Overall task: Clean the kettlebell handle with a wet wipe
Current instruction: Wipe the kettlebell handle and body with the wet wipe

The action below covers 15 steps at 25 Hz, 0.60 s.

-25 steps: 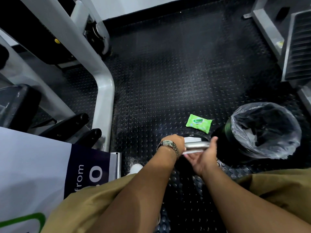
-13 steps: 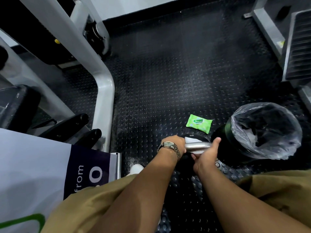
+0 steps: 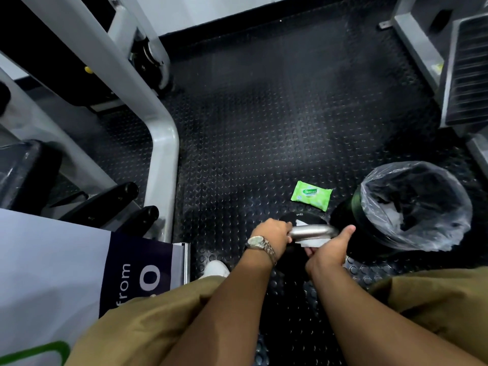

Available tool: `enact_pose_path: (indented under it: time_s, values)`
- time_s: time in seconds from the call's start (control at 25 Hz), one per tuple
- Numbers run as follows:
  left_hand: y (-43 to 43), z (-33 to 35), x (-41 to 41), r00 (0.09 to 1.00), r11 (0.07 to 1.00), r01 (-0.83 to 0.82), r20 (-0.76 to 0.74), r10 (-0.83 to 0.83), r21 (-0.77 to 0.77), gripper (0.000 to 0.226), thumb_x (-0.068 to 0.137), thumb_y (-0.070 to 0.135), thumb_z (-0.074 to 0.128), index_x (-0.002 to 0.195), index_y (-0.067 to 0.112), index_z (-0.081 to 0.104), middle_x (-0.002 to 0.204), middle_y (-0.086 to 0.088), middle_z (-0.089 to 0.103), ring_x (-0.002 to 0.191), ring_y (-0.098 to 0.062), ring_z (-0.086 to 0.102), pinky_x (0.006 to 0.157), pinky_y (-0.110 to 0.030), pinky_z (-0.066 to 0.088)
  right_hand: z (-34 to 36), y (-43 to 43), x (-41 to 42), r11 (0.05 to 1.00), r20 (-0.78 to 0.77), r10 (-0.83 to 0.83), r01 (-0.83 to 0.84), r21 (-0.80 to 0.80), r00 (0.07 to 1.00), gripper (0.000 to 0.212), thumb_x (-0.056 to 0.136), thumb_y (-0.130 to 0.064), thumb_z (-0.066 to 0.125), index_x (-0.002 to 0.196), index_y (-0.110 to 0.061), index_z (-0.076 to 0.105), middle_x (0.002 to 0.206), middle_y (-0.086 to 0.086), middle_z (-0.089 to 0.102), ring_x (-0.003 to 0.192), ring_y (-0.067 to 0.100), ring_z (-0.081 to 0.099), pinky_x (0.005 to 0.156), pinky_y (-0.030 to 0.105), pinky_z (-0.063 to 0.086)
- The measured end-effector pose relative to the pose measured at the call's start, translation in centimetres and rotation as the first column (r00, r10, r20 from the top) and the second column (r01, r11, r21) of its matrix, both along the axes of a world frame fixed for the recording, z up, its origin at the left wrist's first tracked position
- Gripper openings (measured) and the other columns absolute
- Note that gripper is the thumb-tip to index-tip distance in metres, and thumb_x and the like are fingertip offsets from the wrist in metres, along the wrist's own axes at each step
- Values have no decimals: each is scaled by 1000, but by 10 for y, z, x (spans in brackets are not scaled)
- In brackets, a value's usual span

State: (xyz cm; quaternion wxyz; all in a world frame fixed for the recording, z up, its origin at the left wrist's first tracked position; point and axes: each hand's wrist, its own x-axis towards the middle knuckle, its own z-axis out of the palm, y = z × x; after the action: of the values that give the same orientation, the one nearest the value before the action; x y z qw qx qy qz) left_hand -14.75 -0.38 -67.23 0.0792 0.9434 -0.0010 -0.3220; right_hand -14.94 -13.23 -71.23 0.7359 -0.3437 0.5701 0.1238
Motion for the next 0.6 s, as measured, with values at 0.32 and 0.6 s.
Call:
enact_pose_path:
  time_s: [0.32, 0.6]
  values:
    - [-5, -1, 0, 999, 999, 20, 38, -21, 35, 24, 101, 26, 58, 119, 12, 67, 112, -16, 71, 101, -39, 69, 82, -39, 53, 0, 0, -8, 880, 147, 443, -460, 117, 884, 87, 83, -90, 35, 122, -19, 68, 112, 11, 76, 106, 28, 70, 102, 43, 49]
    - [-9, 3, -4, 998, 999, 7, 63, -9, 39, 26, 101, 22, 57, 123, 11, 64, 115, -18, 69, 103, -40, 68, 87, -42, 53, -12, -2, 4, 998, 14, 55, -55, 0, 998, 87, 76, -89, 51, 127, -20, 62, 122, 7, 71, 101, 27, 72, 85, 44, 60]
